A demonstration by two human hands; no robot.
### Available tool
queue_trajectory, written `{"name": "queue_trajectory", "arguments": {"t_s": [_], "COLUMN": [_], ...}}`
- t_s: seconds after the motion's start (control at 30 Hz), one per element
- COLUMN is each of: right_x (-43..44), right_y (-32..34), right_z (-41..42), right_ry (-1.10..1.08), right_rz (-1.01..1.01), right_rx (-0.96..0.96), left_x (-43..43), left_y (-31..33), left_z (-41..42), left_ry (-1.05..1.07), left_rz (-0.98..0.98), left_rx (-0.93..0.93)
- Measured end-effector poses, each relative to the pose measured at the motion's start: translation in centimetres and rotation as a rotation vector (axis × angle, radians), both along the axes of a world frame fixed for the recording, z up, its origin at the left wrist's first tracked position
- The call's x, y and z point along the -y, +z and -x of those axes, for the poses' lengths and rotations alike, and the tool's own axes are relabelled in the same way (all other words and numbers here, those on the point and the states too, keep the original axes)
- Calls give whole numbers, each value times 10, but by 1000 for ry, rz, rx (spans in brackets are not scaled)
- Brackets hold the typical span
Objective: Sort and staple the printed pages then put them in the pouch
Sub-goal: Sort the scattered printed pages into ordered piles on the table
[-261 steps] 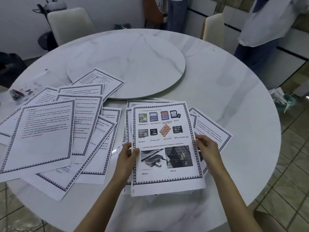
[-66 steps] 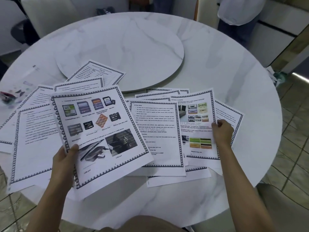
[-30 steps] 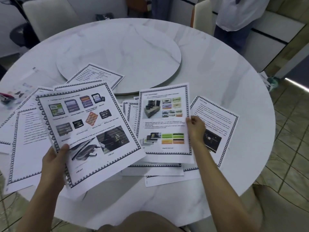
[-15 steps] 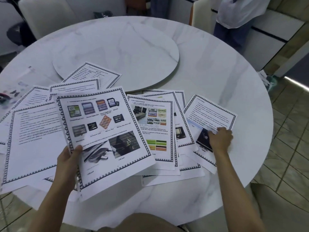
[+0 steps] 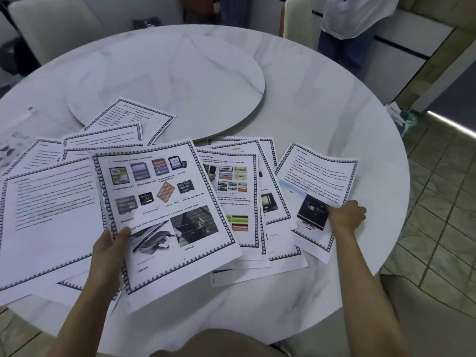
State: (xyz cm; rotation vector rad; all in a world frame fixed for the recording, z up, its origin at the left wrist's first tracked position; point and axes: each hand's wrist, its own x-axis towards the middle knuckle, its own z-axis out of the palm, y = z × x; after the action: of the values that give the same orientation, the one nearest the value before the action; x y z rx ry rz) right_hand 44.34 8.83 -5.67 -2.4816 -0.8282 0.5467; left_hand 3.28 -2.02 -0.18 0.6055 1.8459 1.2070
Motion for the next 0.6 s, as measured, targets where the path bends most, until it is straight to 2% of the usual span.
{"name": "queue_trajectory", "arguments": {"t_s": [0.27,0.43,0.6], "right_x": [12,19,23], "right_y": [7,35,51], "right_z": [-12,-30,-48], "right_ry": [19,-35,-4], "right_rz": [-430,-575,-663], "right_rx": [-81,-7,-62], "left_x": [3,4,2], "left_y": [-4,-8,-10], "left_z": [5,4,4], "left_ry": [-21,-38,-66], "left_rz": [18,19,15], "left_rx": [10,25,11]}}
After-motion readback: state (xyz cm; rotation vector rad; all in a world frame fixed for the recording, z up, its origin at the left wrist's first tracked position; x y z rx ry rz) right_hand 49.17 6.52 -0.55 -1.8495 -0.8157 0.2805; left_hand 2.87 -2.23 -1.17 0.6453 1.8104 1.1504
